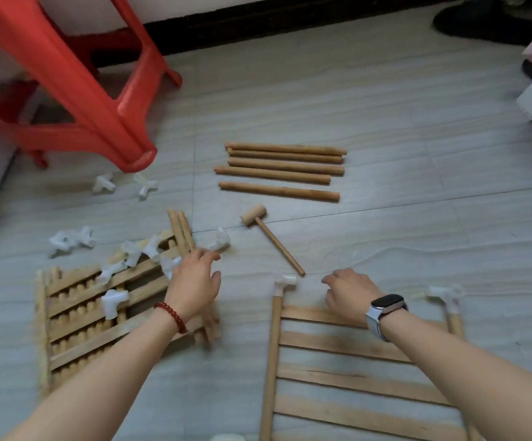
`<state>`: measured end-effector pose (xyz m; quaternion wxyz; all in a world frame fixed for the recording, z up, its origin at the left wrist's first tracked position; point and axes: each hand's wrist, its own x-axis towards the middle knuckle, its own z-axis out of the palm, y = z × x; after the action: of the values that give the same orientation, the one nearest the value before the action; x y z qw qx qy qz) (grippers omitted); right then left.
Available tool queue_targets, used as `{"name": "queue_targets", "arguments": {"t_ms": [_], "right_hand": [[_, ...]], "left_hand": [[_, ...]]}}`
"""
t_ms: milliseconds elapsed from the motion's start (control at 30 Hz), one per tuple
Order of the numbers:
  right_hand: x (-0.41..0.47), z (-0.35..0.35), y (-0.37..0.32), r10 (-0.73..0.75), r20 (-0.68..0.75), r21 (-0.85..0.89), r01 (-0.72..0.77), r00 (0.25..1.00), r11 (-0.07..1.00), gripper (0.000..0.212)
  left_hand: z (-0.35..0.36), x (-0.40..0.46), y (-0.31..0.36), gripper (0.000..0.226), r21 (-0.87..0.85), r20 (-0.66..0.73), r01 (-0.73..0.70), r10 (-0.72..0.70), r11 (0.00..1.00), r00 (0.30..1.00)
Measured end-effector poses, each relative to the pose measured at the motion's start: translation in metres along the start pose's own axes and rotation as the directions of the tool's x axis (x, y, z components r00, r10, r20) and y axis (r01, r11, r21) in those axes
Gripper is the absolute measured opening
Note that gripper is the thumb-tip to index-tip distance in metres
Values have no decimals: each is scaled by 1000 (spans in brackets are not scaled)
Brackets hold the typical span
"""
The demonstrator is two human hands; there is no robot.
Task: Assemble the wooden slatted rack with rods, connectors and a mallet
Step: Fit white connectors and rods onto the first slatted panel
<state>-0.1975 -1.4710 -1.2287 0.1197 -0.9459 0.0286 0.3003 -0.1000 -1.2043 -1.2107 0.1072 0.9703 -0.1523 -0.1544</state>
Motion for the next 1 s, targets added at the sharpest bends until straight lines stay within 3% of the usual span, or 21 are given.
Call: {"name": "queue_targets", "arguments": {"t_ms": [100, 167, 333, 433, 533, 633, 700, 767, 833, 900, 1000], "right_hand": [[16, -6, -52, -122, 15, 120, 120, 992, 986, 40], [26, -6, -76, -148, 17, 182, 143, 989, 973, 40], [44, 5, -108, -119, -44, 321, 127, 992, 938, 41], [38, 13, -114, -99, -122, 367, 138, 988, 920, 38], [11, 31, -115, -139, -125, 294, 170, 982, 940, 32], [-39, 70, -110, -335, -84, -46, 332, 938, 942, 30], [-76, 105, -102, -329, 93, -219, 342, 940, 914, 57], [-99, 137, -87, -232, 248, -270, 297, 941, 916, 93], [-105, 152, -75, -194, 278, -272, 271, 941, 924, 112], [-103, 153, -68, -223, 231, -284, 284, 947, 916, 99], [-90, 136, -65, -234, 85, -277, 249, 968, 928, 51]], "left_hand": [[-21, -7, -55, 49, -180, -72, 256, -272, 950, 960], [-23, -1, -84, 55, -222, -67, 327, -349, 919, 935], [-7, 18, -112, 25, -296, -145, 280, -333, 913, 932], [-8, 9, -111, 28, -374, -272, 258, -371, 891, 888], [-13, -22, -91, 28, -562, -273, 149, -352, 814, 895], [-9, -61, -62, 22, -629, -160, 85, -235, 773, 959], [8, -84, -47, 18, -670, -56, 95, -177, 736, 983], [27, -103, -33, 19, -704, 41, 122, -131, 700, 990], [43, -118, -22, 19, -722, 101, 136, -91, 678, 991], [55, -132, -17, 21, -733, 132, 155, -85, 662, 988], [64, -144, -15, 24, -728, 153, 193, -118, 658, 981]]}}
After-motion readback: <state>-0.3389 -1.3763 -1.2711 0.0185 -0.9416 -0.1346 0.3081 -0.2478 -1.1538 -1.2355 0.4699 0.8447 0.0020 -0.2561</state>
